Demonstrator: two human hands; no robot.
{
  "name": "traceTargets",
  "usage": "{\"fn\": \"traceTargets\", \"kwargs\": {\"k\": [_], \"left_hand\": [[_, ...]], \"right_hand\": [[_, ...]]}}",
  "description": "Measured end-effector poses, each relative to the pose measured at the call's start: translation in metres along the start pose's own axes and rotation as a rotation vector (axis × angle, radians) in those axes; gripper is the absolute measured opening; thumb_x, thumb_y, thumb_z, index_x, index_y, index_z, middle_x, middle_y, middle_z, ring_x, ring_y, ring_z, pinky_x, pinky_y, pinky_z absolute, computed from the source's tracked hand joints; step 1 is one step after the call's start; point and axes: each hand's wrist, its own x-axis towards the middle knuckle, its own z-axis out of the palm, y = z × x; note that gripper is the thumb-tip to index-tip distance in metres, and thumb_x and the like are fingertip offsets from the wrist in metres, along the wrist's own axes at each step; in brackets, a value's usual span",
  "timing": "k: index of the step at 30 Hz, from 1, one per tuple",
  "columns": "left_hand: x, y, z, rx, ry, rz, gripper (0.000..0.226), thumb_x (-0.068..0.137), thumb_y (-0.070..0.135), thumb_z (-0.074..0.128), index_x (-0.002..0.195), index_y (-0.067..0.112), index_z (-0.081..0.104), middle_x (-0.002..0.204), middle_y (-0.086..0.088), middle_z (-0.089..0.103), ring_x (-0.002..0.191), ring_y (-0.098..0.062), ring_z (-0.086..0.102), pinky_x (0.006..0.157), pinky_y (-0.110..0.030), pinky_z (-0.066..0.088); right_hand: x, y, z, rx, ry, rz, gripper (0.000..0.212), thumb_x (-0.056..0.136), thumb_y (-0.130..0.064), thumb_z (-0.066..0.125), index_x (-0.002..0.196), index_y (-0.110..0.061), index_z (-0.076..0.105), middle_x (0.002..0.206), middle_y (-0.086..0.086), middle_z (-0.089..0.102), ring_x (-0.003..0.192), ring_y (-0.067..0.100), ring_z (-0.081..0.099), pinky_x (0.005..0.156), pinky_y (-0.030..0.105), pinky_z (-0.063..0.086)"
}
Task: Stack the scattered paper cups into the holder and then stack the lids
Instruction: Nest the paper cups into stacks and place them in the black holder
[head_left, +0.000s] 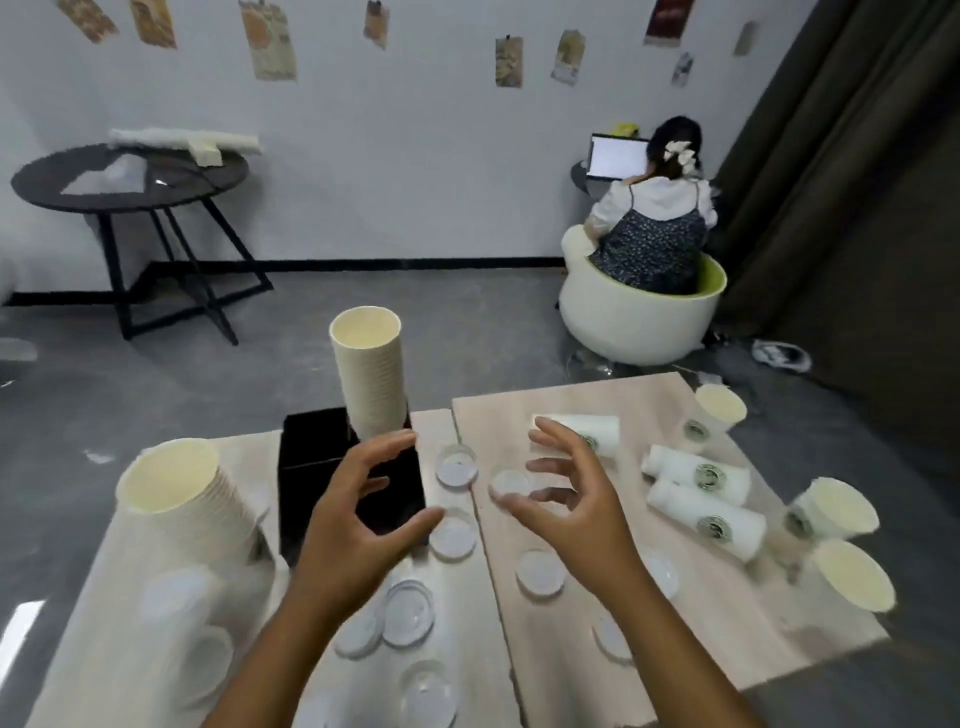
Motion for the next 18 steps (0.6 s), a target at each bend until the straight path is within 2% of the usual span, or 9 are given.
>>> {"fn": "traceTargets", "kwargs": {"k": [4,6,8,11,14,18], "left_hand": [[0.023,0.005,0.079,-0.045,-0.186,0.02,0.068,0.078,0.025,0.09,0.134,0.043,0.057,0.141,0.023,0.058,0.132,-0.004,0.056,0.102,-0.024,0.049],[0.039,0.009,0.118,-0.043,-0.249,0.023,0.069,0.077,0.026,0.091,0.134,0.043,0.056,0.141,0.024,0.057,0.132,-0.001,0.054,0.103,-0.026,0.048],[0.057,0.018,0.157,-0.051,-0.299,0.021,0.07,0.077,0.026,0.091,0.135,0.043,0.056,0.141,0.027,0.057,0.132,0.002,0.053,0.103,-0.025,0.047],[0.093,0.031,0.22,-0.062,-0.347,0.049,0.069,0.078,0.024,0.091,0.135,0.042,0.057,0.141,0.026,0.058,0.131,0.001,0.055,0.101,-0.026,0.049],[0.129,0.041,0.282,-0.041,-0.406,0.053,0.07,0.078,0.022,0.091,0.135,0.042,0.056,0.142,0.025,0.058,0.132,0.0,0.055,0.102,-0.031,0.051],[0.156,0.039,0.354,0.006,-0.476,0.056,0.073,0.077,0.023,0.092,0.137,0.04,0.055,0.144,0.026,0.056,0.132,0.002,0.053,0.103,-0.029,0.049]], "right_hand": [[-0.02,0.03,-0.093,-0.022,0.227,0.076,0.075,0.077,-0.012,0.089,0.139,-0.038,0.054,0.134,-0.017,0.061,0.116,0.014,0.064,0.091,0.043,0.059],[-0.025,0.042,-0.136,-0.035,0.306,0.097,0.075,0.077,-0.011,0.089,0.138,-0.037,0.055,0.134,-0.018,0.062,0.116,0.014,0.063,0.091,0.045,0.059],[-0.021,0.053,-0.175,-0.048,0.362,0.109,0.075,0.073,-0.018,0.089,0.137,-0.038,0.055,0.135,-0.018,0.06,0.118,0.014,0.062,0.09,0.046,0.058],[0.002,0.069,-0.226,-0.072,0.395,0.113,0.078,0.066,-0.032,0.088,0.135,-0.042,0.053,0.136,-0.024,0.058,0.122,0.008,0.06,0.089,0.04,0.057],[0.026,0.083,-0.279,-0.1,0.403,0.102,0.081,0.072,-0.02,0.093,0.136,-0.043,0.05,0.139,-0.023,0.057,0.123,0.003,0.058,0.087,0.031,0.052],[0.031,0.102,-0.364,-0.276,0.432,0.084,0.087,0.072,-0.027,0.094,0.144,-0.04,0.047,0.146,-0.021,0.053,0.131,0.004,0.052,0.095,0.031,0.047]]}}
